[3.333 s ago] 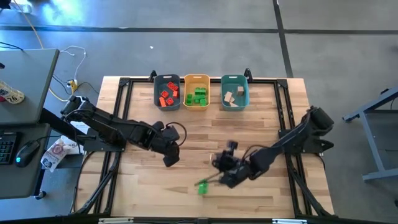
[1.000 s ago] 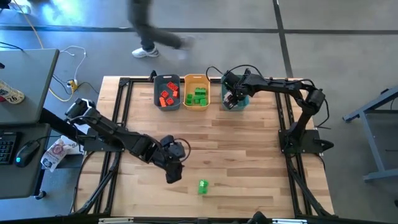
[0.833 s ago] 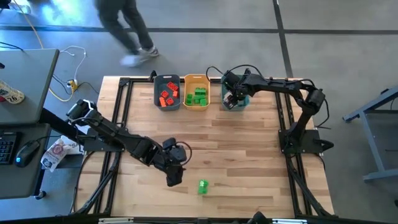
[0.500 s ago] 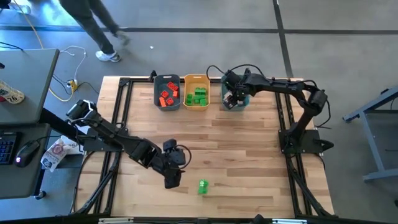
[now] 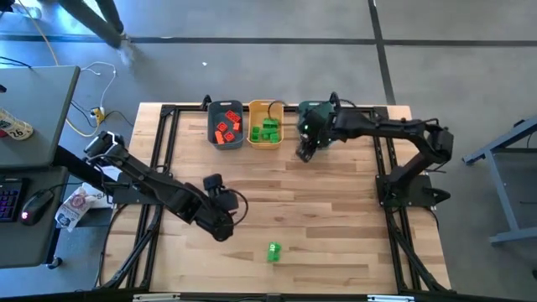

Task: Sort & place blocks by color
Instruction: Put the green game piece into the yellow bin

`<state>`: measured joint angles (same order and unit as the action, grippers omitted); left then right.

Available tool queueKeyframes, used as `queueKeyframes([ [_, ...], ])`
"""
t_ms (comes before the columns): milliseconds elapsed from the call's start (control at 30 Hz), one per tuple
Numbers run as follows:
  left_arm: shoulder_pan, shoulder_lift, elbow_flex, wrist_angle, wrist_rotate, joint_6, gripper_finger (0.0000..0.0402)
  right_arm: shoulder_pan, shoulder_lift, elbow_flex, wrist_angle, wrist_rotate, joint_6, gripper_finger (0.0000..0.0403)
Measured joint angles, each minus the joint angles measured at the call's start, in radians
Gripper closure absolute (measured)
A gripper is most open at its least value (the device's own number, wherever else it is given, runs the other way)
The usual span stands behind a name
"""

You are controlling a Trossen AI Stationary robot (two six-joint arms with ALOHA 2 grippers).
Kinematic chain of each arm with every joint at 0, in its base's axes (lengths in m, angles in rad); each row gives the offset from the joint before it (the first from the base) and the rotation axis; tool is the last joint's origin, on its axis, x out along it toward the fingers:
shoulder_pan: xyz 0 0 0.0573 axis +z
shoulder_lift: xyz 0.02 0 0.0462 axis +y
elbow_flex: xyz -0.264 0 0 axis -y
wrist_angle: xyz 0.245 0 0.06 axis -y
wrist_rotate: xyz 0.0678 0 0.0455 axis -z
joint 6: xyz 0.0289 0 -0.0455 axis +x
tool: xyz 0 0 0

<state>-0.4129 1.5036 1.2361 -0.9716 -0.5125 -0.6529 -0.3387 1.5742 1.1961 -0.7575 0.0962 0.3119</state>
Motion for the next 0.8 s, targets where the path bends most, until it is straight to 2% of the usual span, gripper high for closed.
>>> queueKeyframes([
  [433, 0.024, -0.078, -0.001, -0.187, -0.039, -0.105, 0.0186, 0.316, 0.000, 0.000, 0.100, -0.001, 0.028, 0.0213],
  [800, 0.056, -0.131, 0.000, -0.306, -0.091, -0.186, 0.0186, 0.485, 0.000, 0.000, 0.246, -0.024, 0.022, 0.0213],
])
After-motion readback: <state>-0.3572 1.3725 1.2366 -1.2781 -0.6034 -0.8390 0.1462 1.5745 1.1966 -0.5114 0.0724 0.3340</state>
